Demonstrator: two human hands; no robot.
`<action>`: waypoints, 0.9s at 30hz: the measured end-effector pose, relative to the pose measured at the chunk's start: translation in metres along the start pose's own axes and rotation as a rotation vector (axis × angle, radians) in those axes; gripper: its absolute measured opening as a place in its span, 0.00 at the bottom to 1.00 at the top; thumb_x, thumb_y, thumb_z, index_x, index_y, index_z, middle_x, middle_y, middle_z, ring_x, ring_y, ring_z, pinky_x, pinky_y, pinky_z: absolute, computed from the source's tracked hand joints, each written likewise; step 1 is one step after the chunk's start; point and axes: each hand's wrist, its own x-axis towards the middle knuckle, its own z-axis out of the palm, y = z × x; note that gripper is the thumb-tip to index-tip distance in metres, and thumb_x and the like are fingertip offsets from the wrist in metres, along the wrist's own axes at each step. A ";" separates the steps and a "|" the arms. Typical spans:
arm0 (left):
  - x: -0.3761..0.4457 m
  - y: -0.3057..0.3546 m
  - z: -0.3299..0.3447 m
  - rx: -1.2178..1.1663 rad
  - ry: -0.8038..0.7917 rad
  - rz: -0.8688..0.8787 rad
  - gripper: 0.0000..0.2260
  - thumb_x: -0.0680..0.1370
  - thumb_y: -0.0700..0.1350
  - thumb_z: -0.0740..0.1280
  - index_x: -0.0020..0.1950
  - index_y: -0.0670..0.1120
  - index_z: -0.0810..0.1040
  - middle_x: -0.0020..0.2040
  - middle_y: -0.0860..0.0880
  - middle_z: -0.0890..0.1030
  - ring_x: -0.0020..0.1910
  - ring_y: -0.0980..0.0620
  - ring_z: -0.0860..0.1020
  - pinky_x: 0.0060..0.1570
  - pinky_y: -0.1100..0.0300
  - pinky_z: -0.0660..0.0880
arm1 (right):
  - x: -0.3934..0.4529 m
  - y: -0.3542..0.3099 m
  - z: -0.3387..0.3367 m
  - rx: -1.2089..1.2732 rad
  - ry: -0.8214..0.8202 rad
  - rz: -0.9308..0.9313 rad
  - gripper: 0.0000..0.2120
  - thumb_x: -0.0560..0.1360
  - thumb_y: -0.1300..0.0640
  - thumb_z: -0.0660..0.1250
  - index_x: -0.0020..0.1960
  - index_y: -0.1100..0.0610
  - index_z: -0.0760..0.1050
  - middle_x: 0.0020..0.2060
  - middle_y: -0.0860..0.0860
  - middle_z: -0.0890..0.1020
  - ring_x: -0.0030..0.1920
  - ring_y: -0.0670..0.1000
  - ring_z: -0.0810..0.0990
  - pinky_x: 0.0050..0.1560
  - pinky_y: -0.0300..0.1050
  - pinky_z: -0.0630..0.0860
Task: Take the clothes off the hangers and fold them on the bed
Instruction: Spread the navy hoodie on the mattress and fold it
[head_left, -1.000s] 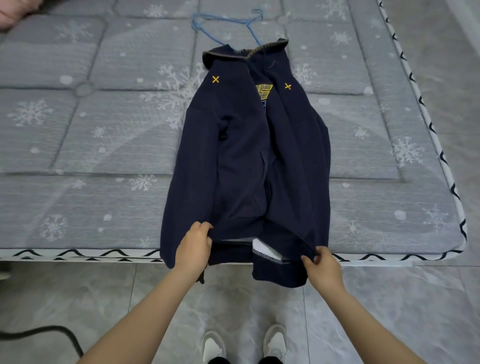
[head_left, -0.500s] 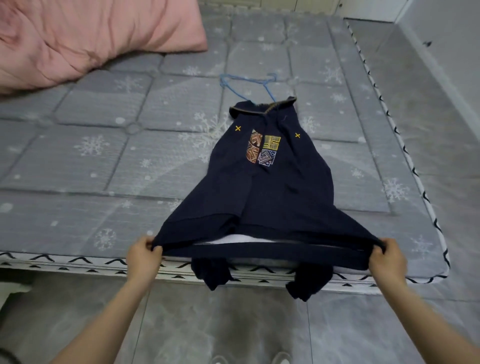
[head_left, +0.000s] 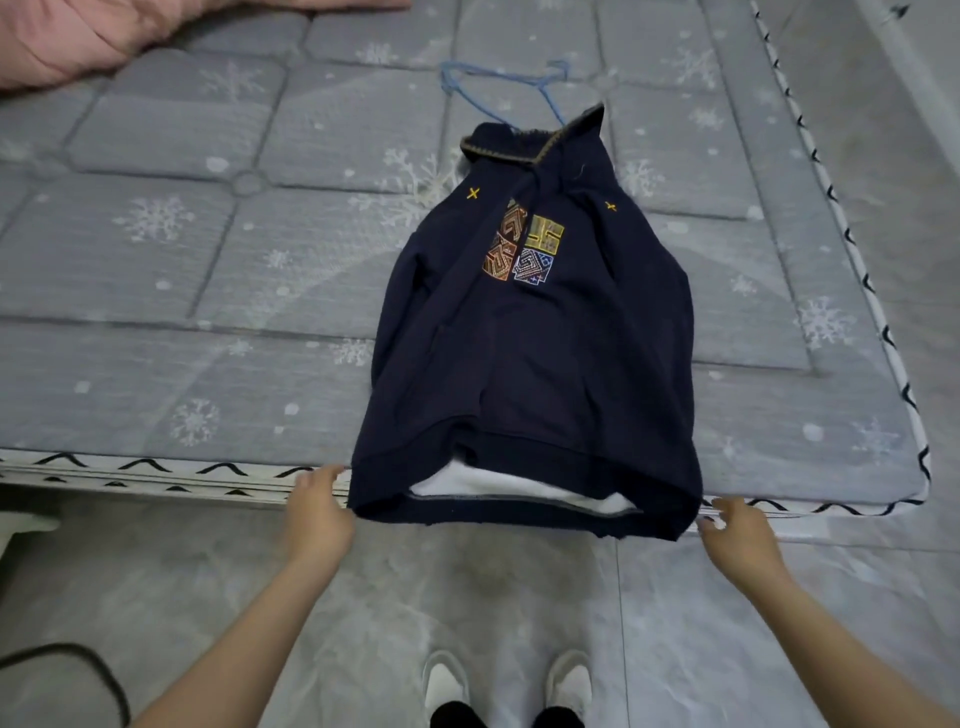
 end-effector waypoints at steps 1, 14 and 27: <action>-0.004 0.010 0.000 0.014 0.062 0.108 0.23 0.66 0.28 0.65 0.58 0.43 0.78 0.54 0.42 0.76 0.53 0.41 0.74 0.51 0.50 0.72 | -0.003 -0.007 0.005 -0.008 0.029 -0.084 0.17 0.73 0.63 0.67 0.61 0.66 0.74 0.56 0.64 0.77 0.56 0.63 0.76 0.56 0.52 0.71; 0.018 0.019 0.032 0.420 0.070 0.487 0.23 0.60 0.34 0.78 0.54 0.40 0.80 0.50 0.43 0.78 0.45 0.41 0.78 0.39 0.51 0.76 | 0.019 -0.067 0.060 -0.558 0.291 -0.604 0.36 0.50 0.65 0.80 0.58 0.62 0.77 0.40 0.60 0.76 0.34 0.60 0.75 0.28 0.48 0.70; 0.015 -0.019 0.017 0.086 0.068 0.561 0.09 0.66 0.30 0.74 0.40 0.40 0.79 0.37 0.47 0.75 0.37 0.48 0.74 0.36 0.60 0.67 | 0.021 -0.002 0.041 -0.236 0.484 -0.893 0.15 0.76 0.58 0.58 0.51 0.63 0.81 0.49 0.56 0.83 0.47 0.60 0.82 0.44 0.54 0.78</action>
